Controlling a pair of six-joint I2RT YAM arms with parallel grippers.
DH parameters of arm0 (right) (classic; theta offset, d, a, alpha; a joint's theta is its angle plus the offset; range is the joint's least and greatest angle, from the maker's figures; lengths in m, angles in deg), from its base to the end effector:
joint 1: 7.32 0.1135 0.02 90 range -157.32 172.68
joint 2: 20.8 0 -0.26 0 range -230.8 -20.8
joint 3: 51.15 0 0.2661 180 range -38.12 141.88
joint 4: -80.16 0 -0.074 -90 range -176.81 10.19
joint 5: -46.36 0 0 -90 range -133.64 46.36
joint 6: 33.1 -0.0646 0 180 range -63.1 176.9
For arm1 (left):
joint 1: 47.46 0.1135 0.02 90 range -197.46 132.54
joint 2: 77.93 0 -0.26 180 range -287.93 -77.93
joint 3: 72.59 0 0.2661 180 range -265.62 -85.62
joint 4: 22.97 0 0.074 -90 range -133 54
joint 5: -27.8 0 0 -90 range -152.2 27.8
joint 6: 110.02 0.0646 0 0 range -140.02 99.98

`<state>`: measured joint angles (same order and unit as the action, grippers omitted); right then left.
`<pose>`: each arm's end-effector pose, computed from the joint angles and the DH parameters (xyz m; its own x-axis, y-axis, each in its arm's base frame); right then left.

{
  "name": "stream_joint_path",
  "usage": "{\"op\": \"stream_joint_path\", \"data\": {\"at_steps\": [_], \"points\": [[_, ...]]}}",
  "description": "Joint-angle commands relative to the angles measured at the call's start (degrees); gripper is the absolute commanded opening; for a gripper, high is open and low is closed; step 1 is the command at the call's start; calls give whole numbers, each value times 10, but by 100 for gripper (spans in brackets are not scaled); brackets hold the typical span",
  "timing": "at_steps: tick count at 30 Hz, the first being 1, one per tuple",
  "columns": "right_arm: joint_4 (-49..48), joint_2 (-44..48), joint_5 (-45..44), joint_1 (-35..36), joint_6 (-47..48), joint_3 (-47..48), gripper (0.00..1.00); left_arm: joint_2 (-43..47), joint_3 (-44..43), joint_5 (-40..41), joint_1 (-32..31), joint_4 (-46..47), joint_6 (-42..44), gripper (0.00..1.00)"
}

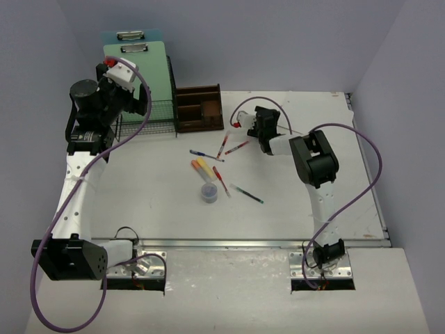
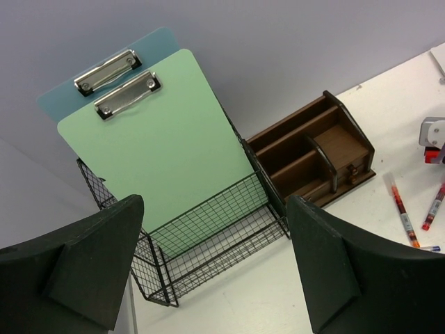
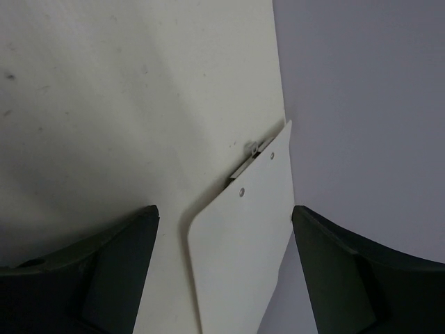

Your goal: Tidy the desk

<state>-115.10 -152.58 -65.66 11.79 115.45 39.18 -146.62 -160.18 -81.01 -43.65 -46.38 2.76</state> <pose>0.4925 0.1450 0.0721 -0.2299 -0.9166 -0.3270 -0.3483 0.3912 -0.8519 0.3127 -0.0001 0.4313 0.0275 0.3692 -0.9290 0.2681 0.8925 0.3626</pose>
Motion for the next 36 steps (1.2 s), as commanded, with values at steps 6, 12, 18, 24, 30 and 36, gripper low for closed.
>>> {"op": "stream_joint_path", "data": {"at_steps": [6, 12, 18, 24, 30, 36], "points": [[62, -94, -20, -36, 32, 50, 80, -10, -15, -5, 1, 49, -11, 82], [81, -89, -52, -42, 38, 24, 80, -21, -20, -5, 1, 62, -14, 83], [88, -87, -83, -42, 34, -11, 76, -30, -29, -5, 1, 67, -21, 83], [111, -67, -106, -37, 4, -44, 76, -31, -37, -3, 1, 70, -21, 84], [132, -81, -150, -36, -39, -44, 76, -38, -46, -5, 1, 78, -28, 84], [128, -96, -141, -37, -45, -27, 70, -38, -51, -6, 1, 76, -28, 84]]}}
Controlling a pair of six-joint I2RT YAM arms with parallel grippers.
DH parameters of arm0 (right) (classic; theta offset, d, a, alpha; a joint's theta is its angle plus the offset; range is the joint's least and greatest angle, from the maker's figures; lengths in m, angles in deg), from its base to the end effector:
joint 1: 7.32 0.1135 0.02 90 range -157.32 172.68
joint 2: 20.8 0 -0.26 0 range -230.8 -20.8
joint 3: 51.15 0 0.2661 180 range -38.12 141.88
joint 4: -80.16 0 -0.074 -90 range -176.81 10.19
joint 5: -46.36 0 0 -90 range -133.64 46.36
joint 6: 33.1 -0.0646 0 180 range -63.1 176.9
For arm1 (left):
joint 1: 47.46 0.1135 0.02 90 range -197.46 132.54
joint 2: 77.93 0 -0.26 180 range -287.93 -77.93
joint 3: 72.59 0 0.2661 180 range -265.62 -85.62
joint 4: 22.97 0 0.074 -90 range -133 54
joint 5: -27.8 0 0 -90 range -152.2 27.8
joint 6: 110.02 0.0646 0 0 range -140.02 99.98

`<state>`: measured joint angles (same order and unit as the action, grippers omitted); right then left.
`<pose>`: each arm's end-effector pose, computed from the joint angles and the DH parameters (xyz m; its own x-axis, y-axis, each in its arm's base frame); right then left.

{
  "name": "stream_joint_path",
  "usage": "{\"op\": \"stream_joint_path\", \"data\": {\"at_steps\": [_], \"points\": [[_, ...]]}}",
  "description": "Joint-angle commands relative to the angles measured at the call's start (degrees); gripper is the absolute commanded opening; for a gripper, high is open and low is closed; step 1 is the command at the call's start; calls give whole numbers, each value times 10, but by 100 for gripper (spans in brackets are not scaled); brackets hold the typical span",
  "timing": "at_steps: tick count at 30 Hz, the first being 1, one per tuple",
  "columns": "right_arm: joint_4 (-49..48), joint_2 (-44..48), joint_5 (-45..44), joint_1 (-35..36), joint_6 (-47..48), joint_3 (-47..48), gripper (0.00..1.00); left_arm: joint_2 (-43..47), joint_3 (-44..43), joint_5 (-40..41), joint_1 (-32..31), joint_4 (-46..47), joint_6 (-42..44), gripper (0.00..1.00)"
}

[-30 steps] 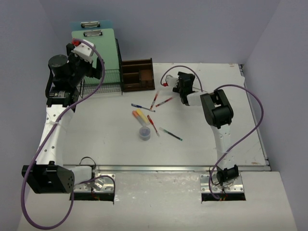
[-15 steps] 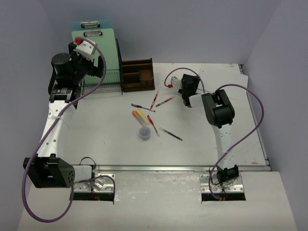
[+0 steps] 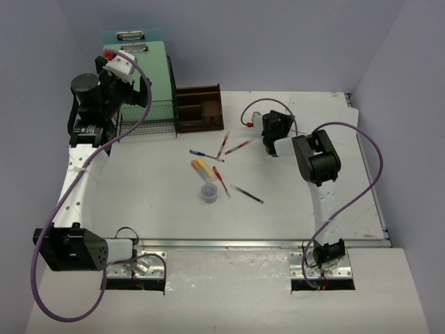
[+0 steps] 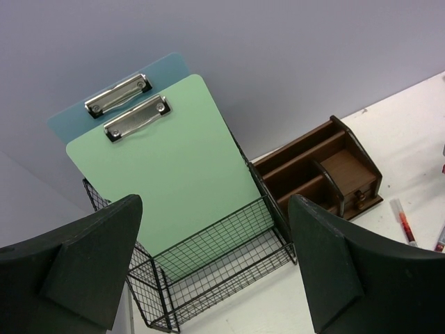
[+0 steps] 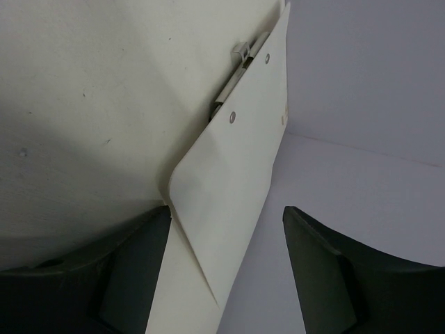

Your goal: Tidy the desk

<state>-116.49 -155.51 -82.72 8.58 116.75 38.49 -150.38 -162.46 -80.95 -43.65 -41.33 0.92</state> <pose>0.4921 0.0978 0.0508 -0.5071 -0.8424 -0.1823 -0.2348 0.3385 -0.9112 0.3313 0.0013 0.4388 0.0768 0.3443 -0.9357 0.2466 0.9028 0.3524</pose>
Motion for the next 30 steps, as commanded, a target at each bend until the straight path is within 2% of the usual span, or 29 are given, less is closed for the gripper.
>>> {"op": "stream_joint_path", "data": {"at_steps": [1, 10, 14, 16, 20, 23, 30], "points": [[140, -72, 30, -6, -53, -9, 67, -1, -28, -6, 1, 25, -9, 84], [119, -107, 37, -10, -8, 34, 42, 1, -29, -5, 1, 26, -7, 85], [113, -114, 34, -13, 7, 40, 9, 3, -29, -4, 1, 25, -6, 85], [119, -109, 33, -13, 6, 35, 0, 6, -27, -3, 1, 24, -6, 86], [100, -58, 36, -12, 2, -24, 0, 20, -21, -9, 1, 21, -3, 87], [99, 14, 49, -11, -7, -82, 0, 31, -17, -17, 1, 15, -1, 90], [199, 231, 98, -10, -56, -166, 0, 62, 4, -58, 1, 8, -18, 92]]}}
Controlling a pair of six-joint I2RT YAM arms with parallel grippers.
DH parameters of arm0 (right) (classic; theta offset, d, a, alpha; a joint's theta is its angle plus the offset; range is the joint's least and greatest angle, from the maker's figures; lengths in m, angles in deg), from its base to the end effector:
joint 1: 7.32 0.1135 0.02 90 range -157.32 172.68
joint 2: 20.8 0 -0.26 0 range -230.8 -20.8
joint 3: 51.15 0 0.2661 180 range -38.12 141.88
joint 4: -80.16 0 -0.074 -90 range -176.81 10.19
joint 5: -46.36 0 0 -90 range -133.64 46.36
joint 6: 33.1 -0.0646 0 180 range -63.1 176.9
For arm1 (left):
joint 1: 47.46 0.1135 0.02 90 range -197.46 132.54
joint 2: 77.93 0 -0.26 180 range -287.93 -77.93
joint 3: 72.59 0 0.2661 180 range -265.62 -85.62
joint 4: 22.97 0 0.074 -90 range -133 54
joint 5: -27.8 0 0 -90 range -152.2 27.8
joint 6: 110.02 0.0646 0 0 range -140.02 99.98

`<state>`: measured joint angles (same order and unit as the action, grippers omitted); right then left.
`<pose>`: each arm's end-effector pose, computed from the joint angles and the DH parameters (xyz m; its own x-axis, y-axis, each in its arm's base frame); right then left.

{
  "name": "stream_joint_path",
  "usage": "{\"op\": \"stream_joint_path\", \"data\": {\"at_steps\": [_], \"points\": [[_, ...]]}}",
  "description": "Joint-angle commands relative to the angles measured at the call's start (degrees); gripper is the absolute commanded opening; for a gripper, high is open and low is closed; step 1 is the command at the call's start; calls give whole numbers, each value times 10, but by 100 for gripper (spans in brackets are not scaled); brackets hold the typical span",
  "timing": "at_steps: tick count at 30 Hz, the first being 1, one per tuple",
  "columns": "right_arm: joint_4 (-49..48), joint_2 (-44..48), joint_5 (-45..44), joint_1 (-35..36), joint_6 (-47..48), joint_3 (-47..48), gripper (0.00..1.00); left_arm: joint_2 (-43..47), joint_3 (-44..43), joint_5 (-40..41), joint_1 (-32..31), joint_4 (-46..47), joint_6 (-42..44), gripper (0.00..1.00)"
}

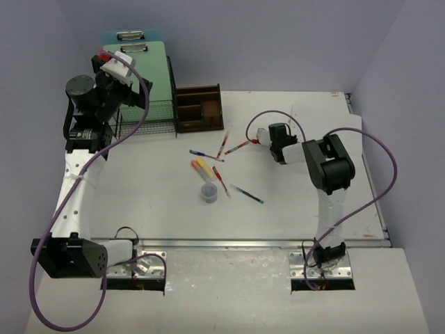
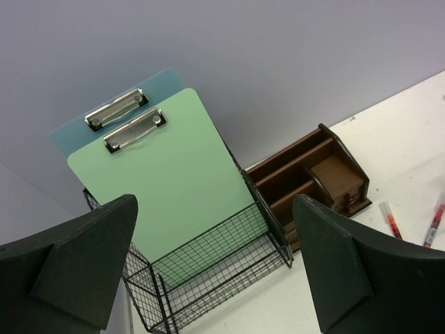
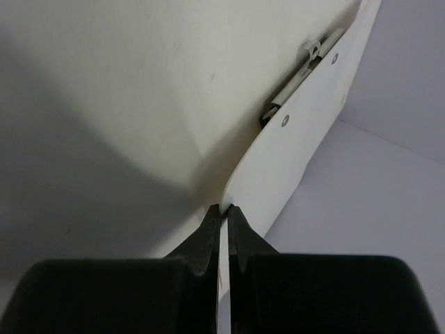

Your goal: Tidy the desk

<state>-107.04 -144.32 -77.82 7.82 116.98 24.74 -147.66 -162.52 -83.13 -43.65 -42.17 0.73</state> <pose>0.4341 0.0799 0.0510 -0.4828 -0.8734 -0.0639 -0.4445 0.3072 -0.8415 0.3148 -0.0022 0.4516 0.1206 0.3397 -0.9328 0.2691 0.8933 0.3601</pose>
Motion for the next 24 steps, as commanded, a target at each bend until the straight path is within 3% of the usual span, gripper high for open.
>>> {"op": "stream_joint_path", "data": {"at_steps": [1, 9, 18, 21, 24], "points": [[122, 148, 58, -1, -65, -34, 0, 39, 10, -43, 1, 16, -18, 92], [268, 347, 179, 22, -85, -65, 0, 69, 79, -130, 1, 22, -19, 92], [397, 444, 284, 27, -84, -3, 0, 94, 165, -250, 1, 52, -13, 89], [444, 475, 333, 27, -93, 36, 0, 112, 224, -353, 1, 107, -28, 87], [474, 500, 366, 27, -99, 53, 0, 115, 259, -392, -14, 138, -24, 85]]}}
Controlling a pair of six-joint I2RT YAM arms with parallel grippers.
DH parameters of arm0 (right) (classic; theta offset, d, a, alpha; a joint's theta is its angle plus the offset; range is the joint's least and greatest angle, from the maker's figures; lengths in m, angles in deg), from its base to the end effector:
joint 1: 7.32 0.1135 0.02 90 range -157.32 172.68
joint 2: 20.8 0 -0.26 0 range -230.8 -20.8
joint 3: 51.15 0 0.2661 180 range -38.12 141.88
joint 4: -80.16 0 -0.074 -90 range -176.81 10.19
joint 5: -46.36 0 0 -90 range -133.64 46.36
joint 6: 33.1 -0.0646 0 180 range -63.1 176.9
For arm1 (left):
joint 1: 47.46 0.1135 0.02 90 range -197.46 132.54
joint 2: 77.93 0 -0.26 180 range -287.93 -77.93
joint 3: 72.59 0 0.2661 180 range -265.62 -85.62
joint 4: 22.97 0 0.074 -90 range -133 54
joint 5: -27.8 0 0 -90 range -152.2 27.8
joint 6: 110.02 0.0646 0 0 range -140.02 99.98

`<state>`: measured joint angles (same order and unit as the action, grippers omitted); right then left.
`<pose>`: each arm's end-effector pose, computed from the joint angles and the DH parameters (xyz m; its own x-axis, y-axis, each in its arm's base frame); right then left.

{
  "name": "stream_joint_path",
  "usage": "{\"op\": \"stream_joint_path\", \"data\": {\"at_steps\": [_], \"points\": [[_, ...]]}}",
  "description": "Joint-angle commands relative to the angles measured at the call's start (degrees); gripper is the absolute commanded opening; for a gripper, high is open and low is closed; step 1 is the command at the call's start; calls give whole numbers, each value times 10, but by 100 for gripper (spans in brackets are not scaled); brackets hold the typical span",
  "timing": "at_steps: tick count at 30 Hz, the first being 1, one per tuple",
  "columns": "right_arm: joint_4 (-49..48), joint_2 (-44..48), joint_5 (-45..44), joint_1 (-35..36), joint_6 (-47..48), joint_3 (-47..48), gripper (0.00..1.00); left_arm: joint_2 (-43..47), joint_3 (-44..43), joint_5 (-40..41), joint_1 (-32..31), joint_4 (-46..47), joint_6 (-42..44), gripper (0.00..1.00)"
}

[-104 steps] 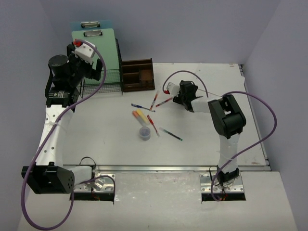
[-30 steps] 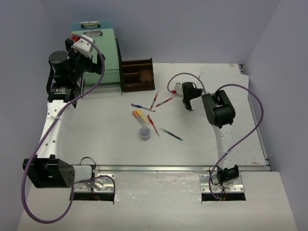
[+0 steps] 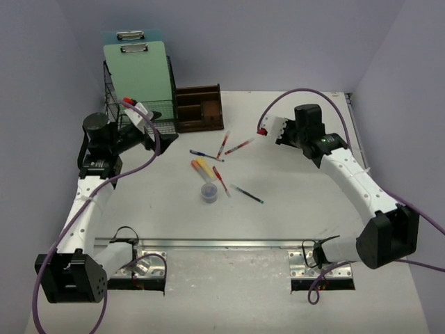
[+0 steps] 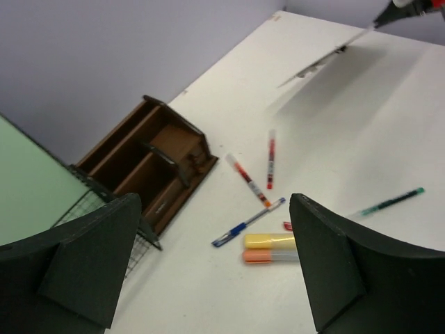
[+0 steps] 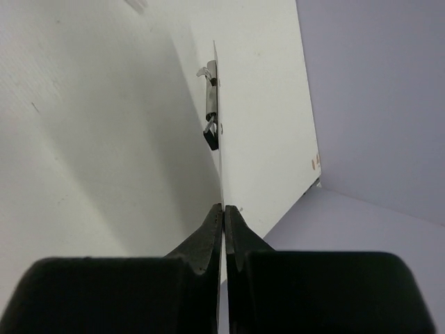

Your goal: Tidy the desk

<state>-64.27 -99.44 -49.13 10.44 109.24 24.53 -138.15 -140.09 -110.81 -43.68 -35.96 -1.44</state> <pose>0.3283 0.0987 0.2685 -0.1785 -0.8846 -0.4308 -0.6116 0.4427 -0.6557 0.2736 -0.0305 0.3613 0.1293 0.2197 -0.9670 0.6964 0.6741 0.2463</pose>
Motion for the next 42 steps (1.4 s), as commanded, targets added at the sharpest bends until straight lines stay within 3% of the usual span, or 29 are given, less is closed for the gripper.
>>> {"op": "stream_joint_path", "data": {"at_steps": [1, 7, 16, 24, 31, 42], "points": [[61, 64, 90, 1, -24, 61, 0, 18, 44, -118, -28, 71, 25, 84], [99, 101, 153, 1, -46, 99, 0, -8, 69, -94, -136, 55, 111, 82], [144, 154, 221, 2, -59, 124, 0, -107, 20, -52, -221, 142, 83, 78], [177, 199, 276, 2, -61, 112, 0, -210, -117, -58, -287, 74, 127, 76], [187, 213, 295, 2, -65, 111, 0, -279, -219, -46, -349, -27, 219, 73], [193, 238, 304, 1, -65, 94, 0, -358, -295, -42, -385, -81, 257, 55]]}}
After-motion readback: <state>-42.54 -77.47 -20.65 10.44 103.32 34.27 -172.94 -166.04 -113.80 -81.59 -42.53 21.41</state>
